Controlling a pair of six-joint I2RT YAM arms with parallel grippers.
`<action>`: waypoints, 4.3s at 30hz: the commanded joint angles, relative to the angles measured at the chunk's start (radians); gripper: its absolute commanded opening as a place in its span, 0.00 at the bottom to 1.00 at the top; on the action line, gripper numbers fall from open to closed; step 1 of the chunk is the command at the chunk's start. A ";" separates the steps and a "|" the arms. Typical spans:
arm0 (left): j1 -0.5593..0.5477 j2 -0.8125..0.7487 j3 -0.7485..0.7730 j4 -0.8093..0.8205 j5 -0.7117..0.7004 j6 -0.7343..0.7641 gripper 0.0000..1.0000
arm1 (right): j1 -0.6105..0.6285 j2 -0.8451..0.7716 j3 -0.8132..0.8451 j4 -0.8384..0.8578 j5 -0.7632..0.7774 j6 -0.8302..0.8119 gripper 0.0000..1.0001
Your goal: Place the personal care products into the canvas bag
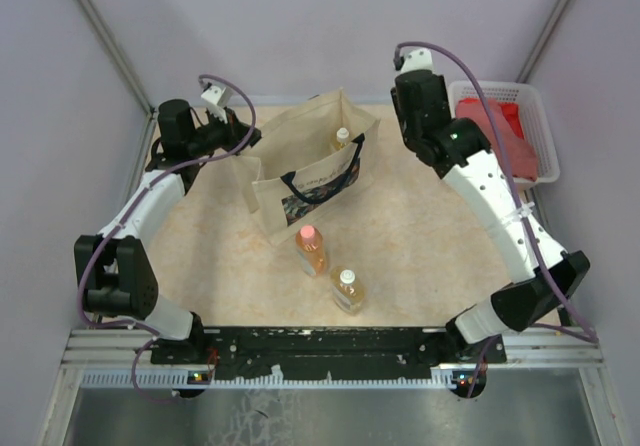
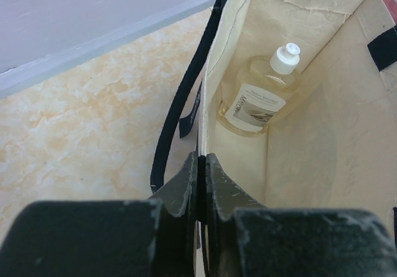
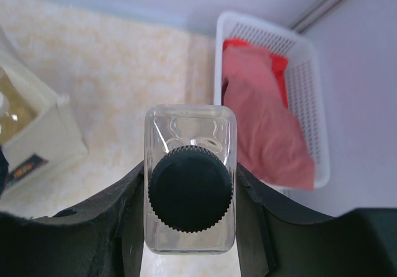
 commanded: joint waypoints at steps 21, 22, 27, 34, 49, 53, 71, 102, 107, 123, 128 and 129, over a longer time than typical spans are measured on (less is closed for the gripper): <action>0.000 -0.067 -0.036 0.000 -0.016 0.016 0.00 | 0.128 0.176 0.315 0.500 -0.618 -0.131 0.00; 0.000 -0.069 -0.038 -0.002 -0.017 0.015 0.00 | 0.128 0.176 0.294 0.511 -0.630 -0.117 0.00; 0.000 -0.075 -0.039 -0.006 -0.016 0.014 0.00 | 0.128 0.215 0.199 0.564 -0.680 -0.039 0.00; 0.000 -0.076 -0.028 -0.014 -0.013 0.018 0.00 | 0.128 0.252 0.085 0.650 -0.726 0.049 0.00; -0.001 -0.068 -0.020 -0.035 -0.025 0.037 0.00 | 0.093 0.380 0.023 0.749 -0.727 0.060 0.00; -0.001 -0.062 -0.015 -0.039 -0.027 0.036 0.00 | 0.065 0.415 0.041 0.742 -0.724 0.053 0.00; -0.001 -0.042 0.002 -0.024 -0.033 0.034 0.00 | 0.021 0.451 0.043 0.604 -0.651 0.001 0.14; -0.001 -0.031 -0.008 -0.001 -0.066 0.010 0.00 | 0.280 -0.015 -0.065 0.266 -0.570 -0.025 0.99; -0.002 -0.030 0.005 0.008 -0.070 0.007 0.00 | 0.337 -0.119 -0.206 0.191 -0.587 0.006 0.99; -0.002 -0.085 -0.024 -0.029 -0.069 0.029 0.00 | 0.456 -0.121 -0.411 0.242 -0.747 -0.047 0.99; -0.001 -0.109 -0.048 -0.021 -0.069 0.023 0.00 | 0.475 -0.086 -0.407 0.241 -0.780 -0.054 0.99; -0.001 -0.114 -0.052 -0.021 -0.070 0.023 0.00 | 0.476 -0.075 -0.403 0.239 -0.782 -0.053 0.99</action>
